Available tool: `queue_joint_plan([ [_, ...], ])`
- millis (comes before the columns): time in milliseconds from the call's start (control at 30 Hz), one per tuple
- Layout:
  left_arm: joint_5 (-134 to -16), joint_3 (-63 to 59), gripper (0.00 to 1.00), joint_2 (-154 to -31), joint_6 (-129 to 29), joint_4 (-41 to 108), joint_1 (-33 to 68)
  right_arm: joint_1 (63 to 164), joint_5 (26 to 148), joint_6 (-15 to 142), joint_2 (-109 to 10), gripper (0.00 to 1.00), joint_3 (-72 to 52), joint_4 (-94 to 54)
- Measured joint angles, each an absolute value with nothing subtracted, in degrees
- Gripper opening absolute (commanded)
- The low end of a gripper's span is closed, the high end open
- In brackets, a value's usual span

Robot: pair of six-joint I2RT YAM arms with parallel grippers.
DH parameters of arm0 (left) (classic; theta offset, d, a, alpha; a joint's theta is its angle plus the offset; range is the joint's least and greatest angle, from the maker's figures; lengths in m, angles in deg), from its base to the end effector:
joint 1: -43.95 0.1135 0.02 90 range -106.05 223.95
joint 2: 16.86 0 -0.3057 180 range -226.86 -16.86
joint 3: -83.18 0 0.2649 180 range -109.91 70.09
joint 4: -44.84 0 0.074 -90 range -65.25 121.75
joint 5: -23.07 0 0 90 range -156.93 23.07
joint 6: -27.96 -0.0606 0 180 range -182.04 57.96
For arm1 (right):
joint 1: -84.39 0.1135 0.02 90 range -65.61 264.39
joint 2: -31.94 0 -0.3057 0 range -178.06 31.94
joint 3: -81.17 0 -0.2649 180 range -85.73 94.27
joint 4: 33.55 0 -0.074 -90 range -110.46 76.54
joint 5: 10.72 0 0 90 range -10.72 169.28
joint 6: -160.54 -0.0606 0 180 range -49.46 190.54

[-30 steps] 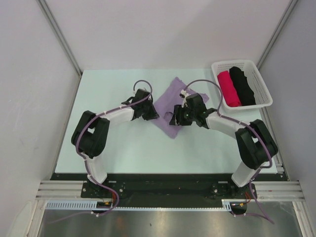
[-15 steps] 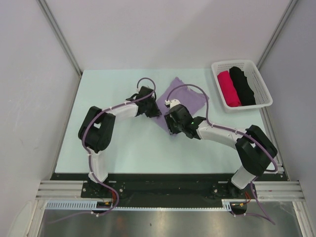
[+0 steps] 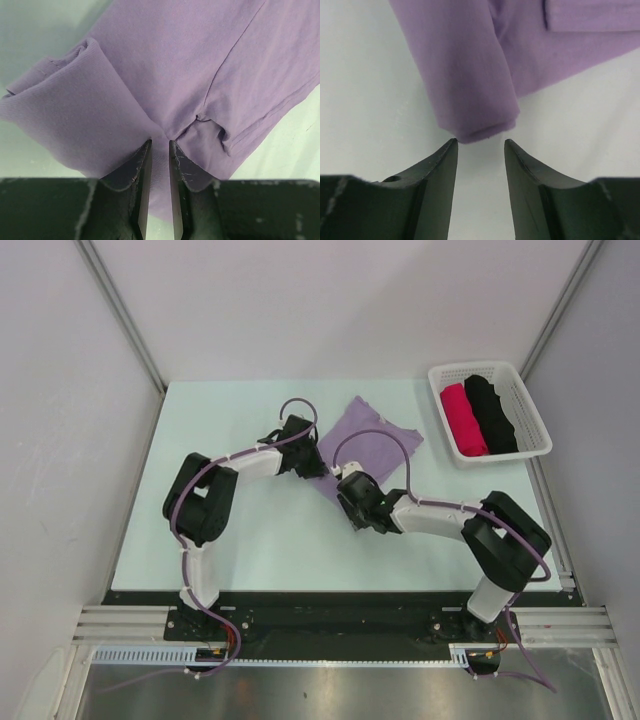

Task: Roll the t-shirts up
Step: Roll the T-shirt to the center of the board.

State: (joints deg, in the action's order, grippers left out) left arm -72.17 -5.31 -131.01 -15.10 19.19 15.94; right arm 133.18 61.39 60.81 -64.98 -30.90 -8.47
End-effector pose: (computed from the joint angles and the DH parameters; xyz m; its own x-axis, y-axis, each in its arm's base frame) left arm 0.4104 -0.2246 0.1729 -0.8490 -0.3725 -0.3747 -0.1498 0.8498 -0.5054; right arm 0.2550 0.2629 0.1820 -0.6267 -0.4715 -0.6204 -0.4984 0.8546 -0.1460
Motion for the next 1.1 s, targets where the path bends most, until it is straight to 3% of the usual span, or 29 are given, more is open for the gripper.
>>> queue_joint_plan([
  [367,-72.6,-5.5,0.26,-131.2,-15.8,19.2,16.0,141.4,53.1,67.6,-58.7,0.66,-32.4,-14.3],
  [533,-73.1,-5.5,0.26,-131.2,-16.0,19.1,16.0,141.9,52.1,72.7,-61.1,0.67,-32.2,-18.9],
  [900,-73.3,-6.4,0.27,-131.3,-17.1,17.8,16.0,141.9,48.6,78.6,-70.9,0.61,-31.6,-22.7],
  [1033,-73.4,-6.5,0.29,-131.3,-17.1,17.5,16.0,141.5,46.9,78.8,-71.4,0.46,-31.3,-22.9],
  [1100,-73.5,-6.5,0.35,-131.3,-17.2,17.5,16.0,141.1,46.6,78.9,-71.7,0.41,-31.3,-22.9],
])
